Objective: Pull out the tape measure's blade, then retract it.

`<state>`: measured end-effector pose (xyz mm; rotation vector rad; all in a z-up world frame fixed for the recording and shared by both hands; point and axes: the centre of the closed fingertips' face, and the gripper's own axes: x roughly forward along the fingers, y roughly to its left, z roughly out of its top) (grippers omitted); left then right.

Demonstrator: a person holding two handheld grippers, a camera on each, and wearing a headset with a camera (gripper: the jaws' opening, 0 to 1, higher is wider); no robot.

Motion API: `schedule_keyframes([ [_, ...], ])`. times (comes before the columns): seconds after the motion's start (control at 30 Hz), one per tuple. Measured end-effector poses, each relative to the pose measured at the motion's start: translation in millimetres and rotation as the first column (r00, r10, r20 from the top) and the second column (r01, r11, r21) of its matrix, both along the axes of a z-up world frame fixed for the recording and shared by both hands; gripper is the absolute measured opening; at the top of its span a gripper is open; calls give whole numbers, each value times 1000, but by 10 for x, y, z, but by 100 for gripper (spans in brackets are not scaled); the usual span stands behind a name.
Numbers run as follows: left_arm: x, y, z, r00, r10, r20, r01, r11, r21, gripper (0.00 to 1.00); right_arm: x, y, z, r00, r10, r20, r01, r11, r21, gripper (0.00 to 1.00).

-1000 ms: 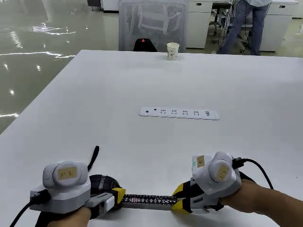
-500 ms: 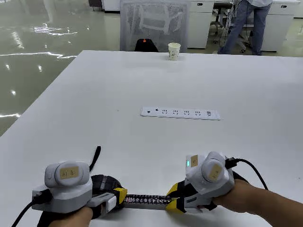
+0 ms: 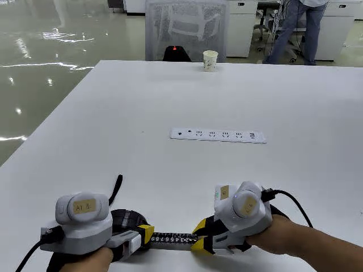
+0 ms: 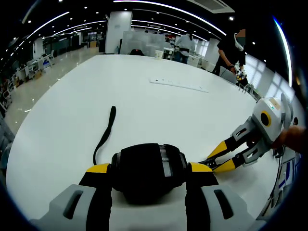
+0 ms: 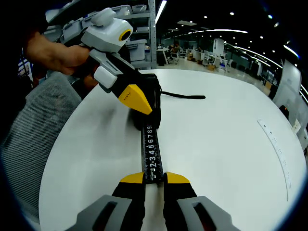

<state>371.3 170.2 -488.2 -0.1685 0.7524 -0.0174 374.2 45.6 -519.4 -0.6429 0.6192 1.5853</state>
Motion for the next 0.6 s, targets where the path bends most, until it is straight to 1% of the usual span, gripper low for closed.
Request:
schedule_keyframes([
  [0.6,2,2,3,1000,1,-2,-1,1000,-5,56,-28,191,2,1000,4,3,-4,1000,18,10],
])
